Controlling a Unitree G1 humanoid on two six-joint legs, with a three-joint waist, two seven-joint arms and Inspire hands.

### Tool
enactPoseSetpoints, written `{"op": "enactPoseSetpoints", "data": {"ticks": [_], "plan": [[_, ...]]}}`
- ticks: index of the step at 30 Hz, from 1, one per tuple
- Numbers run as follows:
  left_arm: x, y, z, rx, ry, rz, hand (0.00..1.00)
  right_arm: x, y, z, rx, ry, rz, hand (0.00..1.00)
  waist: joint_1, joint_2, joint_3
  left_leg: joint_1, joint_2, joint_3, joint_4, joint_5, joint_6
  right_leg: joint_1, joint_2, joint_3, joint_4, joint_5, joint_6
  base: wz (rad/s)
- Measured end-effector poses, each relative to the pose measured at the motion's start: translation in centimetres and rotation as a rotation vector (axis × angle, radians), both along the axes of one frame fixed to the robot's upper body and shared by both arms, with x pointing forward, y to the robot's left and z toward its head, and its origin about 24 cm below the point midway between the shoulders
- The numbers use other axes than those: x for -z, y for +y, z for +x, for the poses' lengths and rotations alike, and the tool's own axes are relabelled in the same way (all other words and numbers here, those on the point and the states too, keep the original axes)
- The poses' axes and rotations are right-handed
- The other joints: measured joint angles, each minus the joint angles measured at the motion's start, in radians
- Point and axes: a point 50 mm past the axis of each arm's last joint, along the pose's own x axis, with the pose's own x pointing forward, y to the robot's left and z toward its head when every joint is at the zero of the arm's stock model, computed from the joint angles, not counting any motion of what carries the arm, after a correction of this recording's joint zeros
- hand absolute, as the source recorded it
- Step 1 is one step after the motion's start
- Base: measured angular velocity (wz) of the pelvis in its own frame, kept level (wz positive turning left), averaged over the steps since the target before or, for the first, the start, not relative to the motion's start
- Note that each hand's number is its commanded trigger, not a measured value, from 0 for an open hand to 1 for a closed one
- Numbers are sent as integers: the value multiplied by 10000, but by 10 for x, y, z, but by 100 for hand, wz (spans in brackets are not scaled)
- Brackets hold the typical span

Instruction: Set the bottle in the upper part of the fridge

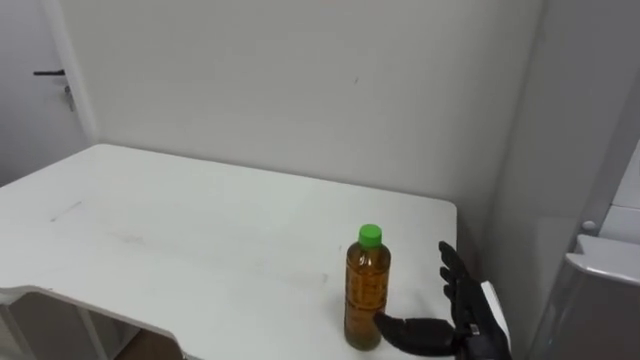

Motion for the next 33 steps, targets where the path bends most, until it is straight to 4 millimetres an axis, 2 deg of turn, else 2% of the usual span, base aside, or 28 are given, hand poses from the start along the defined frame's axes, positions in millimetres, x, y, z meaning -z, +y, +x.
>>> {"op": "enactPoseSetpoints", "data": {"ticks": [5, 11, 16, 18, 21, 27, 33], "plan": [[0, -2, -5, 113, 123, -20, 0, 7, -3, 0, 19, 312, -151, 0, 112, -51, 23, -73, -3, 4, 65, 0, 1, -13, -18, -103, -6, -7, 8, 5], [-1, -2, -1, 161, -35, -70, 0, 15, -5, -2, 43, 664, -262, 0, 280, 18, 63, -224, -16, -18, 229, -2, 4, -81, -33, -214, -17, -12, 15, 3], [0, -2, -4, 159, 65, -195, 0, 19, -7, -3, 118, 846, -314, 0, 293, 13, 49, -374, -48, -121, 258, -2, 4, -164, -114, -412, -10, -27, 30, 8], [0, -2, -6, 16, 91, -279, 0, 21, -8, -3, 199, 901, -327, 0, 336, 7, 44, -388, -156, -247, 252, 5, 15, -160, -98, -433, 3, -50, 56, 10], [0, -2, -6, -175, 73, -453, 0, 18, -8, -1, 326, 781, -343, 0, 547, -26, 17, -485, -150, -290, 262, 9, 23, -244, -120, -454, 20, -54, 62, 6], [0, -1, -9, -162, 167, -484, 0, 4, -4, 10, 238, 306, -352, 0, 578, -30, 9, -780, -180, -544, 441, 4, 60, -318, -132, -704, 39, -47, 73, 15], [0, -1, -14, -192, 280, -487, 0, 1, -4, 13, 330, 203, -331, 0, 663, 63, -17, -949, -194, -631, 463, 6, 58, -389, -140, -879, 65, -48, 73, 9]]}}
